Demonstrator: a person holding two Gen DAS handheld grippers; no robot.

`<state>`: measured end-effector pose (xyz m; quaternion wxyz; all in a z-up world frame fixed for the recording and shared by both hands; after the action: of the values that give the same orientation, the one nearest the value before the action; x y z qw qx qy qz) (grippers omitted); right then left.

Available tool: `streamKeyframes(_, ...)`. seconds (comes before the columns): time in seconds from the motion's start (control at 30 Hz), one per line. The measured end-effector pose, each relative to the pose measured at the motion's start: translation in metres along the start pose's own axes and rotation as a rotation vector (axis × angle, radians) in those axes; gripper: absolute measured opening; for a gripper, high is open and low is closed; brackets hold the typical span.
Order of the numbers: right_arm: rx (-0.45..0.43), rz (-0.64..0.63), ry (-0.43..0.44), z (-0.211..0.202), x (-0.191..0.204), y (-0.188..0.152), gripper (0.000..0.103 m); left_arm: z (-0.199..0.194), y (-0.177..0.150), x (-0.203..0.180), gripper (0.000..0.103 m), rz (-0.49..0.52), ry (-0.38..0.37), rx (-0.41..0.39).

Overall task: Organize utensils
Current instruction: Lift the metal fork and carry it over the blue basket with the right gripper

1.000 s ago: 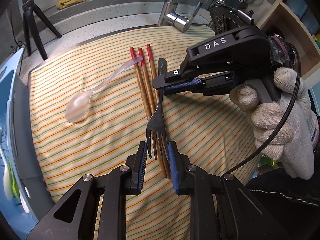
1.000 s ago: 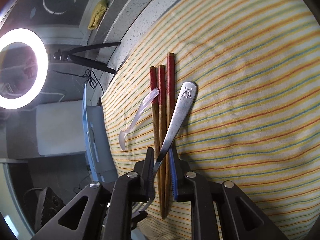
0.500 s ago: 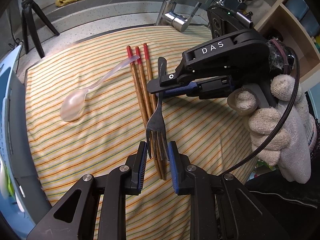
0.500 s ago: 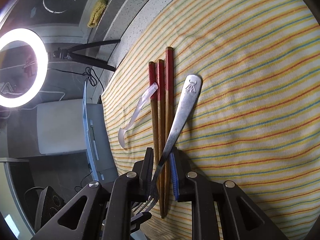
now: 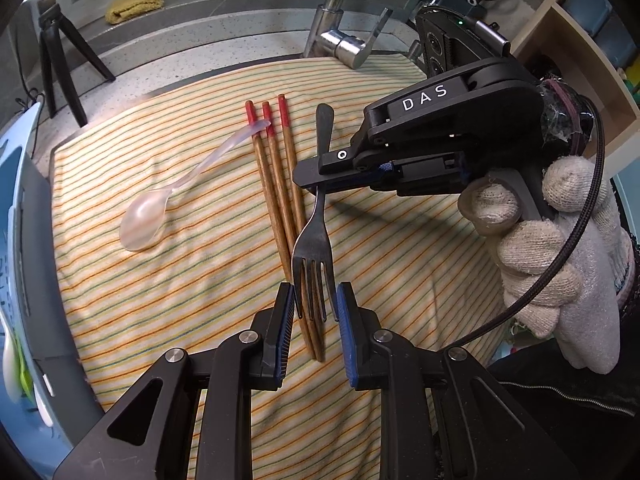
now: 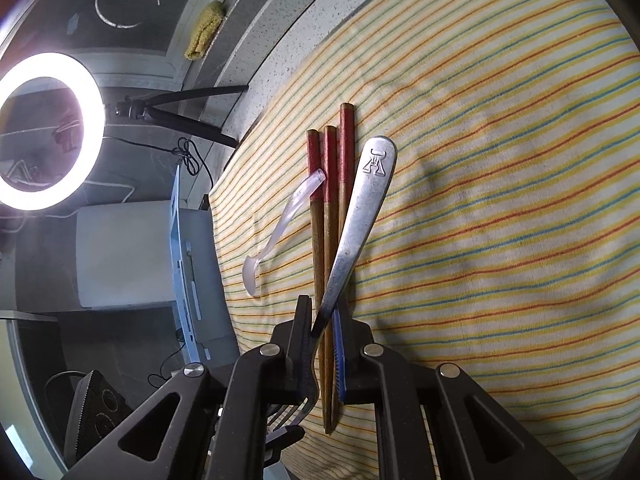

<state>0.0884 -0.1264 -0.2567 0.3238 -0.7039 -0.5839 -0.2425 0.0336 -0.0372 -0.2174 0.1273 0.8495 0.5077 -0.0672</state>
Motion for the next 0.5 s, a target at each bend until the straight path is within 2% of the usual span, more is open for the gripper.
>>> streamKeyframes(0.27,-0.004,-0.051,0.004,-0.006,0.033,-0.001,0.007,-0.020,-0.011,0.006,0.020,-0.013,0.006,-0.045)
streamKeyframes(0.5,0.026,-0.131,0.003,0.016,0.086,-0.001,0.006,-0.051,-0.035,0.038,0.020,-0.081,0.018,-0.102)
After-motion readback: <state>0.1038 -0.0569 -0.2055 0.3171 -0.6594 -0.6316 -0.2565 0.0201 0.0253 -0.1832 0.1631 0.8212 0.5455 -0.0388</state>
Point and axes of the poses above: each gripper's, at about its wrist camera, not at the fingertips, and z roughly the way its jaws point, x to its left, y to its top, the point moved 6 cm from there along z, roughly the way its jaws point, and after that the axes turned 13 degrees about x, right-handed, at the moved point
